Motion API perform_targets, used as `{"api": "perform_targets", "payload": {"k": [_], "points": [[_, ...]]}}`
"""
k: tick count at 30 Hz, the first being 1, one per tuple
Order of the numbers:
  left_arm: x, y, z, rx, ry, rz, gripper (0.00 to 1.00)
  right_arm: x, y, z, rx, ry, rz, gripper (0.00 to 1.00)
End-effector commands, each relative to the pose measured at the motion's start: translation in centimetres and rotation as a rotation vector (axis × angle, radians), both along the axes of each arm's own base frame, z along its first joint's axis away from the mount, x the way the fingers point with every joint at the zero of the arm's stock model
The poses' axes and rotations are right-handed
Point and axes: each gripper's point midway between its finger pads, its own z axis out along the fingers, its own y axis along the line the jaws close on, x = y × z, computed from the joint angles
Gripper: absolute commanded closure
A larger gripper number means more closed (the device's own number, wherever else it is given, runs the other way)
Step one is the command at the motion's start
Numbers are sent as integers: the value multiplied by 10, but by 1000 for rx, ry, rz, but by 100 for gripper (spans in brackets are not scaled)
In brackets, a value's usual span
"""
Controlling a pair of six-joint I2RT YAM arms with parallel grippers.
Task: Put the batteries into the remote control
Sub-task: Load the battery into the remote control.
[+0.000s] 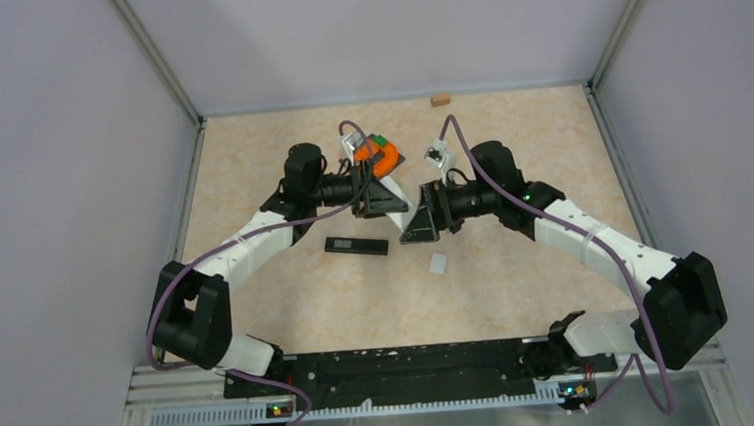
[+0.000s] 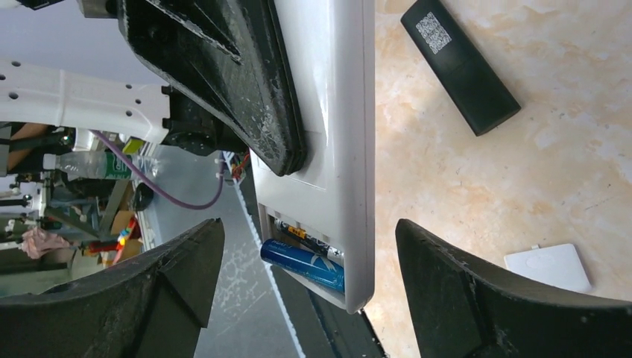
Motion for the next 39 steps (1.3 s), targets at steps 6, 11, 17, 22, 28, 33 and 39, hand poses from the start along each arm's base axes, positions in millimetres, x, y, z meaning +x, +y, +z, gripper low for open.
{"api": "perform_targets", "payload": {"k": [6,11,17,22,28,33,39], "points": [[2,1,14,-40,-69,-18,100,0,4,27,89,-85,19,23],[2,2,13,-41,-71,-21,100,-1,5,28,104,-82,33,38],[4,2,12,-42,-64,-11,100,-2,6,29,119,-85,50,56],[4,2,14,-48,-64,-14,100,-2,6,29,125,-96,62,69],[5,1,13,-53,-48,-16,100,-5,8,36,166,-133,91,75],[4,1,15,-67,-18,-30,100,-5,7,31,154,-155,106,78],[2,0,21,-81,34,-57,100,-6,8,29,140,-203,161,80]]}}
